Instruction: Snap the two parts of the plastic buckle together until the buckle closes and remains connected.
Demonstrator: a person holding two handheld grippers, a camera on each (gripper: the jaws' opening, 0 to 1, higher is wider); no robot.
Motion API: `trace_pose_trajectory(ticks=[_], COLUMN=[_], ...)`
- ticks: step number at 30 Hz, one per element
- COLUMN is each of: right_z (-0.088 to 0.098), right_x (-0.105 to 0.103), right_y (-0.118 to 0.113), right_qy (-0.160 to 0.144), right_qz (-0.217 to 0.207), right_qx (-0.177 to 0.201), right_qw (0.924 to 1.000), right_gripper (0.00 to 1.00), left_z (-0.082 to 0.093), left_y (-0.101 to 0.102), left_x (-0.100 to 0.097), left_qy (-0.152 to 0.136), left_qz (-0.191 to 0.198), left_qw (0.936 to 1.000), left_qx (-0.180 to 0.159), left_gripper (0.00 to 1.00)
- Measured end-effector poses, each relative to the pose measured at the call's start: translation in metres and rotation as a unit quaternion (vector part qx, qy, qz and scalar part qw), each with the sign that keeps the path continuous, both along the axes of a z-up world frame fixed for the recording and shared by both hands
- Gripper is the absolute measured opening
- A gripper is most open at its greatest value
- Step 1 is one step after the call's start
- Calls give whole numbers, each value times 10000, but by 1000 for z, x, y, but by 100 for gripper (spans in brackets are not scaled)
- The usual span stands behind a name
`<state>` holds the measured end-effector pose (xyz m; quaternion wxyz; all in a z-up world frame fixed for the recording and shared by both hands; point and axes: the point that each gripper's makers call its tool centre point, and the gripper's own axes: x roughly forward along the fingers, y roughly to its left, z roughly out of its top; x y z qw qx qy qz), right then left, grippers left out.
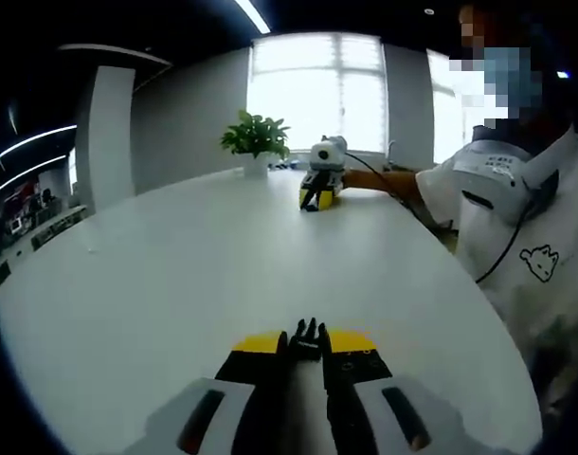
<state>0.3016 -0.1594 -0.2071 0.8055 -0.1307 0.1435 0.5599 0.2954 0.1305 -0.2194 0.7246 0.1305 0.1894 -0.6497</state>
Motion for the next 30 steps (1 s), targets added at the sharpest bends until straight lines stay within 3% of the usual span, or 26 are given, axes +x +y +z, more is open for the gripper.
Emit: trace_pose_trajectory(ticks=[13, 25, 30], right_z=[10, 10, 12], right_x=[12, 15, 12], right_y=[4, 35, 49], right_qy=[-10, 52, 93], right_qz=[-555, -1032, -1098], right_qx=[267, 203, 252], right_qw=[9981, 9944, 9936], right_gripper=[17, 17, 17], left_z=[2, 7, 13], left_y=[-8, -31, -40], left_x=[4, 19, 20], left_qy=[-71, -132, -174], left_qz=[158, 672, 667], left_qw=[9998, 9976, 9975], left_qx=[-11, -36, -123], left_gripper=[14, 14, 14])
